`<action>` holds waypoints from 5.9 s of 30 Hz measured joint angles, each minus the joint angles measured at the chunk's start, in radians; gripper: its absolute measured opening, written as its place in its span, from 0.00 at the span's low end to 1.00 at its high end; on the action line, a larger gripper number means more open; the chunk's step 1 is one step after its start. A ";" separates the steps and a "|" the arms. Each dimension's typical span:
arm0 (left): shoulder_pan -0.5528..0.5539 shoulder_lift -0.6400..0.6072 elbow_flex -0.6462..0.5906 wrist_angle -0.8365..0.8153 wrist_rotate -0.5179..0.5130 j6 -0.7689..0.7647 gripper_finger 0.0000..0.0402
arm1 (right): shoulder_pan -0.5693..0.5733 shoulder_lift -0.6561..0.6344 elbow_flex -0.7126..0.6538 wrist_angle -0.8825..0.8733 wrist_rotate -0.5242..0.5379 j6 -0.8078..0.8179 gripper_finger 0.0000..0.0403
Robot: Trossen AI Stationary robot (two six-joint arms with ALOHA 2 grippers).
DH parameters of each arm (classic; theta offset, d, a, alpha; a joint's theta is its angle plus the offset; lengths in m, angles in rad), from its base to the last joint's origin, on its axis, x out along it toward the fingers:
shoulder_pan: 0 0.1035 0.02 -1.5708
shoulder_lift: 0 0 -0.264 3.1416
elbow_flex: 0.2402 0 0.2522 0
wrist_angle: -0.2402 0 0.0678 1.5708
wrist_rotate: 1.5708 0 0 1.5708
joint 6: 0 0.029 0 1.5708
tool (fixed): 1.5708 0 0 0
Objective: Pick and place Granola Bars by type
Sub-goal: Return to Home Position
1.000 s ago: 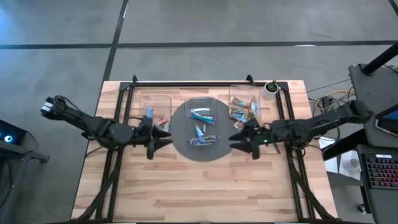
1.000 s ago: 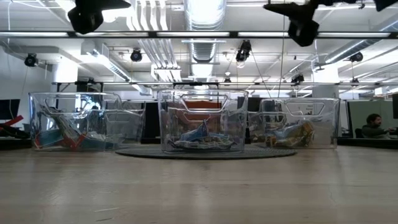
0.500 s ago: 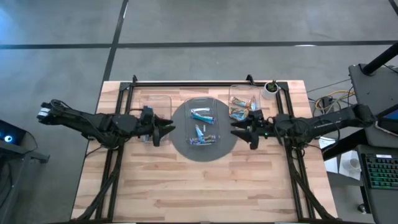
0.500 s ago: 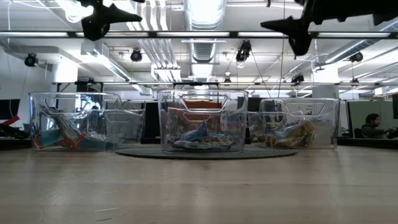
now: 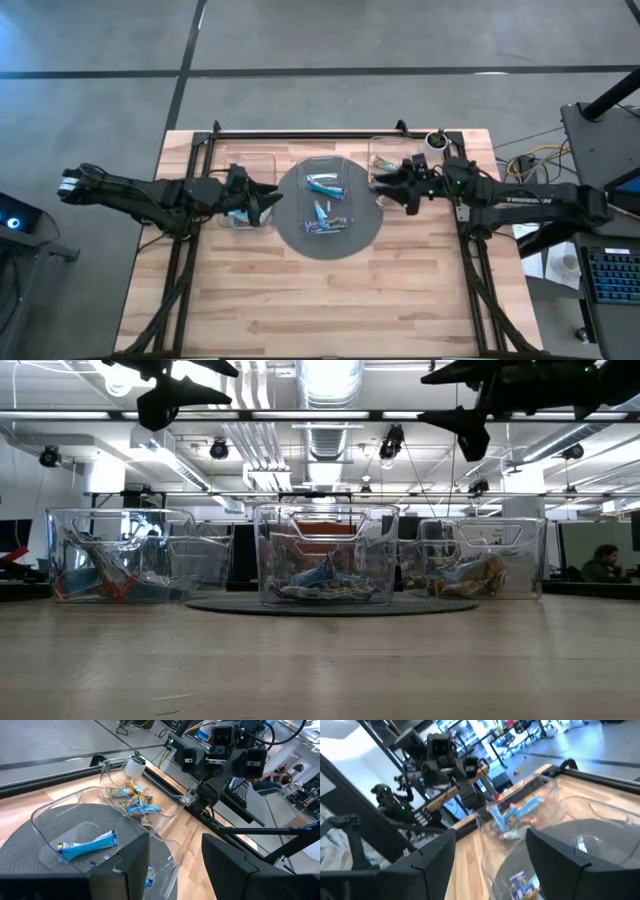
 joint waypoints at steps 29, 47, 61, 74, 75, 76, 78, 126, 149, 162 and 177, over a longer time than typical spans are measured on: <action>0.001 0.000 -0.012 0.000 0.015 0.002 0.41 | 0.200 -0.499 -0.345 -0.054 0.174 0.079 0.58; 0.000 0.015 -0.015 -0.007 0.015 0.001 0.41 | 0.200 -0.680 -0.441 -0.057 0.173 0.078 0.58; 0.000 0.010 -0.019 -0.008 0.015 0.001 0.41 | 0.200 -0.683 -0.441 -0.119 0.173 0.036 0.58; 0.002 -0.088 -0.205 0.003 0.015 0.001 0.41 | 0.200 -0.682 -0.459 -0.208 0.174 0.021 0.58; 0.002 -0.099 -0.236 0.003 0.015 0.002 0.41 | 0.200 -0.682 -0.458 -0.214 0.176 0.021 0.58; 0.002 -0.108 -0.268 0.002 0.015 0.001 0.41 | 0.200 -0.682 -0.457 -0.219 0.178 0.020 0.58; 0.003 -0.129 -0.338 0.001 0.015 0.001 0.41 | 0.200 -0.682 -0.457 -0.230 0.177 0.017 0.58; 0.198 -0.840 -0.720 0.202 0.007 0.084 0.41 | 0.200 -0.677 -0.457 -0.228 0.173 0.016 0.58; 0.195 -0.841 -0.722 0.139 0.458 0.550 0.41 | 0.200 -0.677 -0.458 -0.228 0.172 0.016 0.58; 0.174 -0.841 -0.722 0.143 0.459 0.545 0.41 | 0.200 -0.677 -0.458 -0.227 0.172 0.016 0.58; 0.176 -0.841 -0.723 0.150 0.460 0.544 0.41 | 0.200 -0.677 -0.458 -0.227 0.172 0.016 0.58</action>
